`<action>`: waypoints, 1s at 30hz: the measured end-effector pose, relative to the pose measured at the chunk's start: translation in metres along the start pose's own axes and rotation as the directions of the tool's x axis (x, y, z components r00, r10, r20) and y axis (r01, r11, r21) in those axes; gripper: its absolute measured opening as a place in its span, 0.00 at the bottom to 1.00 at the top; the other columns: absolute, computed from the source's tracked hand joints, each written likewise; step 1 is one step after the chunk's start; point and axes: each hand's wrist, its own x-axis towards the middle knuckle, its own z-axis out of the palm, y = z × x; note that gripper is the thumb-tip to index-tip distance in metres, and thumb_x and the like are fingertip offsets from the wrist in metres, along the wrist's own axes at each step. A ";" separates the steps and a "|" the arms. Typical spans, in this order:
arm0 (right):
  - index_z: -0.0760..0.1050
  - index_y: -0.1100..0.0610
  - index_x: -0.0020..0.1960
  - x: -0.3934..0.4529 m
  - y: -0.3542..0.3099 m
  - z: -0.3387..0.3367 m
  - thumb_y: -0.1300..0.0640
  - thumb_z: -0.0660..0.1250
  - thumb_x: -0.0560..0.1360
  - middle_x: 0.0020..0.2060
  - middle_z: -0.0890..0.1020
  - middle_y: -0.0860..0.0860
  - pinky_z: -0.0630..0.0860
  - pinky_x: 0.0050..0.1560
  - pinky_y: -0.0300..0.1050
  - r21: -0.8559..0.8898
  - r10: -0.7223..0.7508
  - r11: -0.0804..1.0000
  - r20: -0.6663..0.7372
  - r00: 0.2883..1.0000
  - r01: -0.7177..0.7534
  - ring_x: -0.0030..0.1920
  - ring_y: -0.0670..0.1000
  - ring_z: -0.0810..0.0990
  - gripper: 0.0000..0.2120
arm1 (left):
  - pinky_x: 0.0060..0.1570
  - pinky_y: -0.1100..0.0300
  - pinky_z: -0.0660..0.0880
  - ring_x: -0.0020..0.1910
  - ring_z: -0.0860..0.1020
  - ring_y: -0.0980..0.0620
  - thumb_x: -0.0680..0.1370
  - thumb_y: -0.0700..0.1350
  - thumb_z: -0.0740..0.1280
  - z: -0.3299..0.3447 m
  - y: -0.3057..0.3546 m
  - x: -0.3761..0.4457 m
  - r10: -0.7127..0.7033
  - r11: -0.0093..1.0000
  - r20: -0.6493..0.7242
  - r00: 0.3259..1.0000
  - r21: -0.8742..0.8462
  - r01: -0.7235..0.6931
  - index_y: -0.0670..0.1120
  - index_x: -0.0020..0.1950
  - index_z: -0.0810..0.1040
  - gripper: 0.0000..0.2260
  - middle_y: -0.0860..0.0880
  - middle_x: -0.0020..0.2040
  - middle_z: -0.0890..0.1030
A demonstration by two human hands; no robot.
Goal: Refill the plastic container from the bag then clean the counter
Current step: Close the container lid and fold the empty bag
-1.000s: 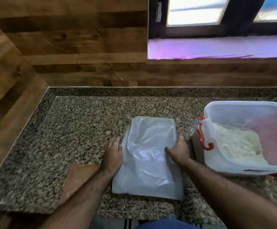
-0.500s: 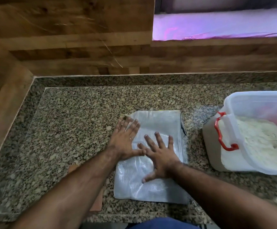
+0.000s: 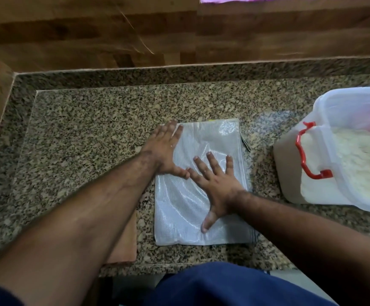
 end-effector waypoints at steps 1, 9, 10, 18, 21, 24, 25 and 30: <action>0.22 0.44 0.82 -0.001 0.000 0.000 0.07 0.60 0.44 0.81 0.22 0.53 0.26 0.69 0.84 0.004 -0.001 1.000 -0.006 1.000 0.001 0.78 0.66 0.18 0.84 | 0.85 0.43 0.38 0.84 0.29 0.42 0.53 0.93 0.50 -0.002 -0.003 0.002 0.008 1.000 0.017 1.000 -0.002 -0.008 0.49 0.81 0.21 0.75 0.44 0.83 0.24; 0.20 0.50 0.81 -0.025 0.003 0.001 0.10 0.67 0.48 0.80 0.20 0.50 0.26 0.76 0.75 0.092 0.026 0.995 -0.034 0.999 -0.023 0.78 0.57 0.17 0.85 | 0.83 0.40 0.33 0.85 0.30 0.44 0.54 0.90 0.59 -0.026 -0.014 -0.021 0.075 0.981 0.094 0.993 0.172 -0.090 0.46 0.82 0.23 0.78 0.44 0.84 0.25; 0.20 0.50 0.81 -0.027 0.001 0.002 0.11 0.69 0.49 0.80 0.20 0.50 0.26 0.77 0.74 0.098 0.041 0.994 -0.026 0.999 -0.038 0.78 0.58 0.17 0.85 | 0.83 0.40 0.31 0.85 0.30 0.44 0.55 0.90 0.60 -0.029 -0.010 -0.025 0.070 0.979 0.103 0.992 0.186 -0.089 0.46 0.82 0.24 0.77 0.44 0.84 0.26; 0.58 0.57 0.86 -0.060 -0.017 -0.099 0.24 0.77 0.63 0.87 0.52 0.60 0.44 0.83 0.72 -0.143 0.248 0.962 0.088 0.965 -0.234 0.86 0.64 0.48 0.64 | 0.80 0.41 0.29 0.86 0.38 0.50 0.63 0.87 0.58 -0.091 0.035 -0.048 0.176 0.984 -0.143 0.974 0.013 -0.176 0.52 0.87 0.33 0.65 0.51 0.87 0.36; 0.75 0.51 0.75 -0.098 0.001 -0.179 0.28 0.79 0.66 0.76 0.75 0.56 0.50 0.83 0.71 -0.200 0.305 0.932 -0.013 0.952 -0.301 0.78 0.60 0.71 0.46 | 0.85 0.43 0.47 0.87 0.52 0.50 0.73 0.79 0.62 -0.133 0.049 -0.050 0.111 0.932 -0.301 0.947 -0.301 -0.204 0.54 0.88 0.49 0.52 0.52 0.89 0.51; 0.79 0.50 0.68 -0.154 0.035 -0.246 0.32 0.81 0.67 0.63 0.84 0.50 0.61 0.79 0.67 -0.157 0.371 0.910 -0.108 0.922 -0.384 0.71 0.56 0.79 0.37 | 0.80 0.51 0.65 0.82 0.68 0.47 0.81 0.60 0.72 -0.182 0.078 -0.054 0.044 0.908 -0.515 0.856 -0.337 -0.249 0.48 0.85 0.65 0.36 0.47 0.83 0.69; 0.79 0.50 0.65 -0.173 0.049 -0.259 0.33 0.82 0.67 0.59 0.84 0.49 0.66 0.76 0.64 -0.123 0.388 0.905 -0.157 0.908 -0.408 0.67 0.56 0.81 0.34 | 0.78 0.53 0.69 0.78 0.73 0.47 0.82 0.56 0.73 -0.198 0.095 -0.057 0.041 0.899 -0.576 0.816 -0.335 -0.281 0.47 0.82 0.70 0.31 0.46 0.80 0.74; 0.75 0.55 0.73 -0.258 0.145 -0.265 0.37 0.79 0.72 0.69 0.82 0.54 0.77 0.68 0.53 0.067 0.463 0.882 -0.299 0.834 -0.466 0.68 0.59 0.79 0.37 | 0.61 0.56 0.80 0.58 0.85 0.50 0.81 0.49 0.72 -0.253 0.230 -0.079 0.123 0.790 -0.807 0.577 -0.273 -0.549 0.46 0.63 0.87 0.12 0.48 0.59 0.88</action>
